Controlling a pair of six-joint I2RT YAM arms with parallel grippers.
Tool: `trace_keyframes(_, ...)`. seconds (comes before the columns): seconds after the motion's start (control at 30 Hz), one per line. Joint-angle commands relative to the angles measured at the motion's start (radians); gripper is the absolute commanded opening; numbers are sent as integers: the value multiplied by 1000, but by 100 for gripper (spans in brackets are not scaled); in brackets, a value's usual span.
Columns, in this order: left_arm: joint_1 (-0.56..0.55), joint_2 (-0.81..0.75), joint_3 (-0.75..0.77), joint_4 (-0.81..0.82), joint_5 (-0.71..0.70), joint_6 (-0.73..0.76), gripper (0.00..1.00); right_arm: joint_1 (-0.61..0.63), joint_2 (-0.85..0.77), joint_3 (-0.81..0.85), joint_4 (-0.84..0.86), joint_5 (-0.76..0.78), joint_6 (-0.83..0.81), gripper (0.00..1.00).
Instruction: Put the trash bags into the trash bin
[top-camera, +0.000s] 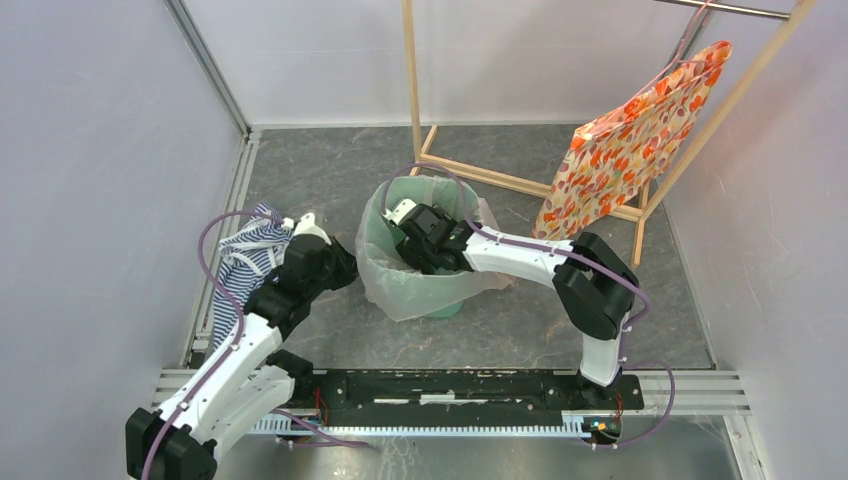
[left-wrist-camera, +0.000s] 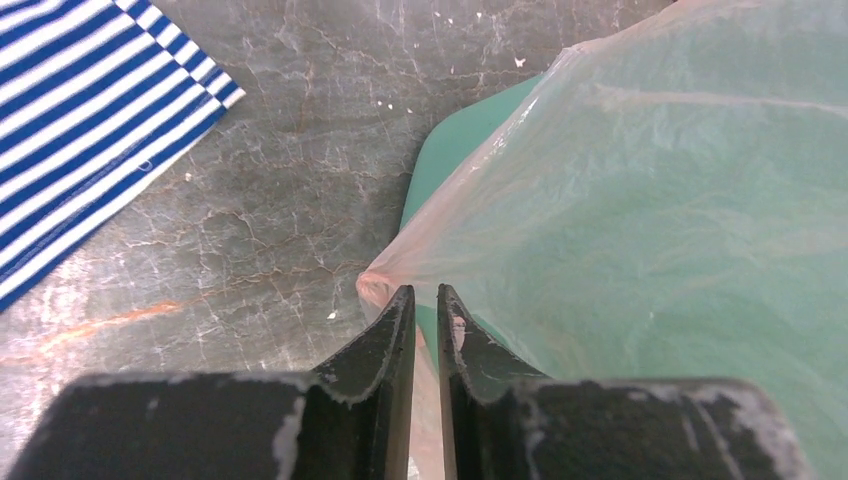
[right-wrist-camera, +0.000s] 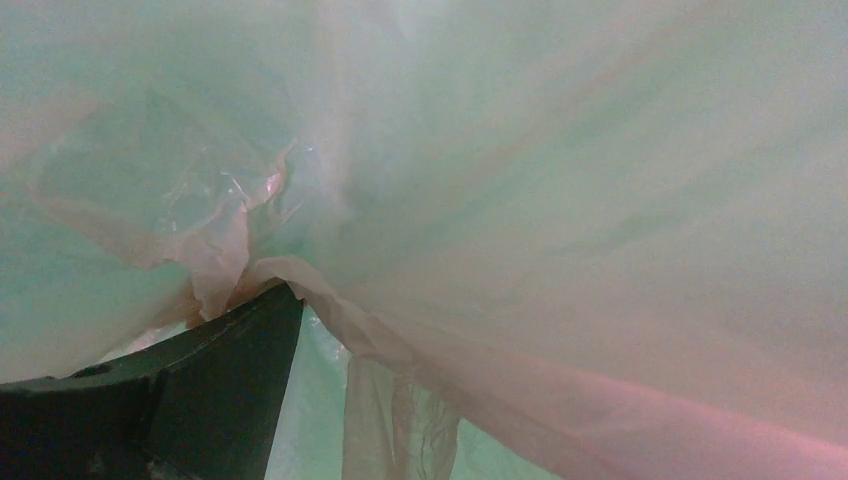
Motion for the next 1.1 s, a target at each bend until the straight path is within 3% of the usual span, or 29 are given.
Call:
trace_keyframes(0.0, -4, -28, 90, -77, -43, 78, 21, -18, 37, -18, -24, 82, -26, 93)
trace_keyframes(0.3, -3, -39, 230, -181, -46, 118, 25, -20, 53, -30, -39, 170, -56, 93)
trace_keyframes(0.63, -3, 10, 395, -236, -1, 154, 27, -3, 64, -38, -2, 99, -170, 92)
trace_keyframes(1.07, -4, 64, 521, -281, 18, 194, 29, 49, 91, -53, 5, 115, -253, 93)
